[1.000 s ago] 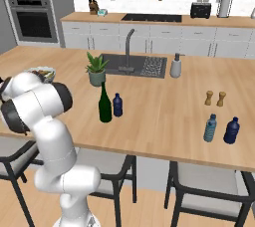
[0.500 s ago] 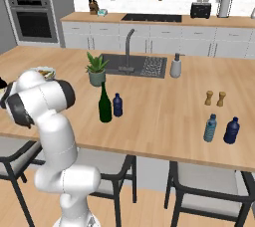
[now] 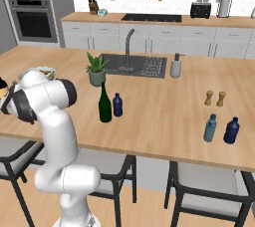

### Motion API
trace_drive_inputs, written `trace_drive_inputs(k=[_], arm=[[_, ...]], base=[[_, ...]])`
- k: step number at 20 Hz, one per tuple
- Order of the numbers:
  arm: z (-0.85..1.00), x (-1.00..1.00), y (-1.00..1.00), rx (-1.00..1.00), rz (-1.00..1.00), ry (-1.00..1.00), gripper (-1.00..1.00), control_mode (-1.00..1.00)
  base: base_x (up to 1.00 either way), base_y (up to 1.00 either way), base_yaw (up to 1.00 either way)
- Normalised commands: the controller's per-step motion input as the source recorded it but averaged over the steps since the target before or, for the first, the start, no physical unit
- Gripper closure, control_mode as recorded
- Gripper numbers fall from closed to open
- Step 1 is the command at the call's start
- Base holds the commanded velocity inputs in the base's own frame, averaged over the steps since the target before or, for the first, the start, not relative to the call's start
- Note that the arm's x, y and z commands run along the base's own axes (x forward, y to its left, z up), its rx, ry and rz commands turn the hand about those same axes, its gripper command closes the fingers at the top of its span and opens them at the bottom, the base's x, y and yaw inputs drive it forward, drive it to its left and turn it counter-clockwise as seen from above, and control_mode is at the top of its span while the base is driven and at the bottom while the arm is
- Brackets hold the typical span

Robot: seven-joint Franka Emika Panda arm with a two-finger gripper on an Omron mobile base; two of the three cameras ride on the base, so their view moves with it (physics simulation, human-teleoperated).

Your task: Move the plastic bottles in the middle to the plastics group, and the glass bottles in the middle to the glass group.

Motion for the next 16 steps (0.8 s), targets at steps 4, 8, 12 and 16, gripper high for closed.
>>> trace_drive_inputs(k=[4,8,12,16], arm=[[0.00,0.41,0.01,0.00,0.00,0.00,1.00,-1.00],[0.00,0.52,0.00,0.00,0.00,0.00,1.00,-1.00],[0.00,0.27,0.10,-0.01,0.00,0.00,1.00,-1.00],[0.00,0.15,0.14,-0.01,0.00,-0.04,1.00,-1.00]], base=[[0.00,0.00,0.00],[0.00,0.00,0.00],[0.00,0.00,0.00],[0.00,0.00,0.00]])
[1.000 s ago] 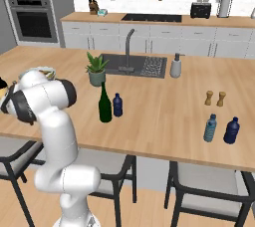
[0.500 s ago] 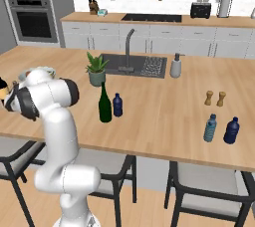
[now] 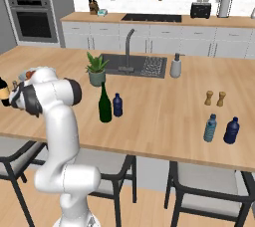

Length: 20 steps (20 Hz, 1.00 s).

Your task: Move the plastic bottles in the middle to the plastics group, and the glass bottles in the middle to the glass group.

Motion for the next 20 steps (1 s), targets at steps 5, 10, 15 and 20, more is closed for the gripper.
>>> trace_drive_inputs(k=[5,10,15,20], arm=[[0.00,0.23,0.14,0.00,0.01,-0.05,1.00,-1.00],[-0.04,0.15,0.26,0.00,0.02,-0.01,1.00,-1.00],[-0.28,0.00,0.13,-0.02,0.00,0.00,1.00,-1.00],[-0.04,0.00,0.01,0.00,0.00,0.00,-1.00,-1.00]], base=[[0.00,0.00,0.00],[0.00,0.00,0.00],[0.00,0.00,0.00],[0.00,0.00,0.00]])
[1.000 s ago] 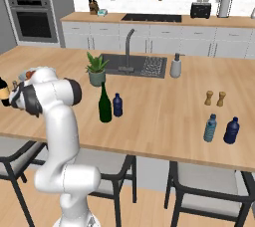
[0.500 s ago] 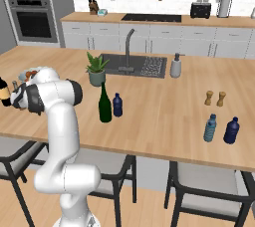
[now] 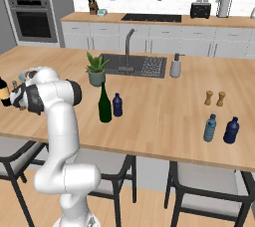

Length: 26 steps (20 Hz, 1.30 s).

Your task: Move the plastic bottles in the middle to the plastics group, and the glass bottles in the middle to the glass group.

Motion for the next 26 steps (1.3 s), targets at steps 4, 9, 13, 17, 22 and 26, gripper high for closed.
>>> trace_drive_inputs(k=[4,9,13,17,22,26], arm=[[0.00,0.00,0.00,0.00,0.00,0.00,-1.00,-1.00],[0.04,-0.09,0.00,0.00,0.00,0.00,-1.00,-1.00],[0.17,-0.14,-0.01,0.00,0.00,0.00,-1.00,-1.00],[0.30,-0.46,-0.18,0.00,0.00,0.00,-1.00,-1.00],[0.38,-0.90,-0.59,0.01,-0.08,0.03,-1.00,-1.00],[0.47,-0.74,-0.81,0.03,-0.12,0.04,-1.00,-1.00]], base=[[0.00,0.00,0.00],[0.00,0.00,0.00],[0.00,0.00,0.00],[0.00,0.00,0.00],[0.00,0.00,0.00],[0.00,0.00,0.00]])
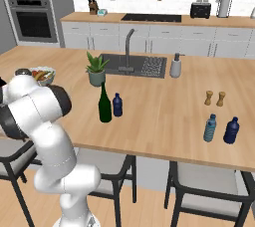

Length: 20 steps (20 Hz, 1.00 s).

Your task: Move the plastic bottles in the middle to the plastics group, and the glass bottles in the middle to the glass group.

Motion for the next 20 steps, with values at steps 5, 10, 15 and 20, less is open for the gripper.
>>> trace_drive_inputs(k=[5,10,15,20], arm=[[0.70,-0.63,-0.92,0.02,-0.13,0.07,-1.00,-1.00],[0.81,-0.34,-1.00,0.00,-0.12,0.13,-1.00,-1.00],[0.77,-0.24,-0.91,-0.01,-0.15,0.13,-1.00,-1.00],[0.44,-0.10,-0.80,-0.11,-0.20,0.16,-1.00,-1.00]], base=[[0.00,0.00,0.00],[0.00,0.00,0.00],[0.00,0.00,0.00],[0.00,0.00,0.00]])
